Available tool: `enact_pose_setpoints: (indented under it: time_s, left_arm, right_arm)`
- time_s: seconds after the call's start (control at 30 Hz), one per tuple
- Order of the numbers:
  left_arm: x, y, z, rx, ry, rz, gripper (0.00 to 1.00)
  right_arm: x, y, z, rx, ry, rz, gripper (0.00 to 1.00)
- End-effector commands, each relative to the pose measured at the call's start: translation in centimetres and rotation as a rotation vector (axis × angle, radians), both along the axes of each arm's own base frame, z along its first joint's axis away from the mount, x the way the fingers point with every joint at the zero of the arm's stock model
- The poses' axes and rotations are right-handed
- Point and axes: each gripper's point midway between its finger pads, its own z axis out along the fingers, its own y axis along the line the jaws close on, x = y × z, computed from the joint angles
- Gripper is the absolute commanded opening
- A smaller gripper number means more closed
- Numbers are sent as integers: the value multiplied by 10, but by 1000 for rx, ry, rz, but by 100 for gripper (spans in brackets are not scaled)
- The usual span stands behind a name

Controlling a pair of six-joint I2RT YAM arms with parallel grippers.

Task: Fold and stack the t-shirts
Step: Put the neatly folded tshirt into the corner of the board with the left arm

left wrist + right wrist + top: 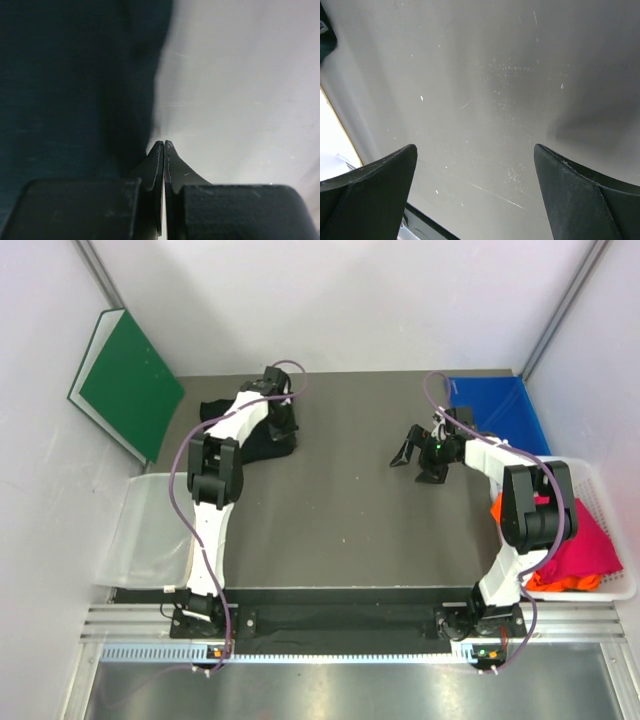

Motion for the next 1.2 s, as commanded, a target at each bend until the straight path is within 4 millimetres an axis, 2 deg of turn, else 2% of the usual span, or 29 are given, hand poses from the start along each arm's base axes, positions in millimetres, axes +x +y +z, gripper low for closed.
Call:
enact_pose_setpoints:
  time_s: [0.0,0.33,0.4,0.43,0.5,0.6,0.73,0.83,0.9,1.03,1.13,1.17]
  left_arm:
    - [-1,36,-1,34,27,55,0]
    - [-3,124,8,77,41,177,0]
    - [-4,138,11,88,37,190,0]
    - [-5,138,11,92,39,183,0]
    - [-6,158,11,102,44,215,0]
    - [-8,167,13,104,45,225,0]
    - [-6,168,14,103,36,227,0]
    - [-2,158,17,48,23,212,0]
    - [2,149,27,-3,-5,199,0]
    - [15,120,64,-105,-143,120,0]
    - [19,112,101,-160,-235,106,0]
    - [20,109,119,-167,-274,103,1]
  right_arm:
    - [4,1,12,5,-51,17,100]
    - [3,2,10,11,-44,18,99]
    - [4,2,10,13,-47,18,100]
    - [4,3,10,14,-45,17,100]
    - [4,2,9,13,-42,16,100]
    - [4,2,9,13,-42,16,100]
    - [3,3,10,15,-43,16,100]
    - [2,2,10,13,-42,15,100]
    - [1,2,11,13,-45,16,100]
    - [-1,2,10,12,-43,14,100]
    - [-1,1,10,10,-45,12,100]
    - [-2,1,10,8,-45,10,99]
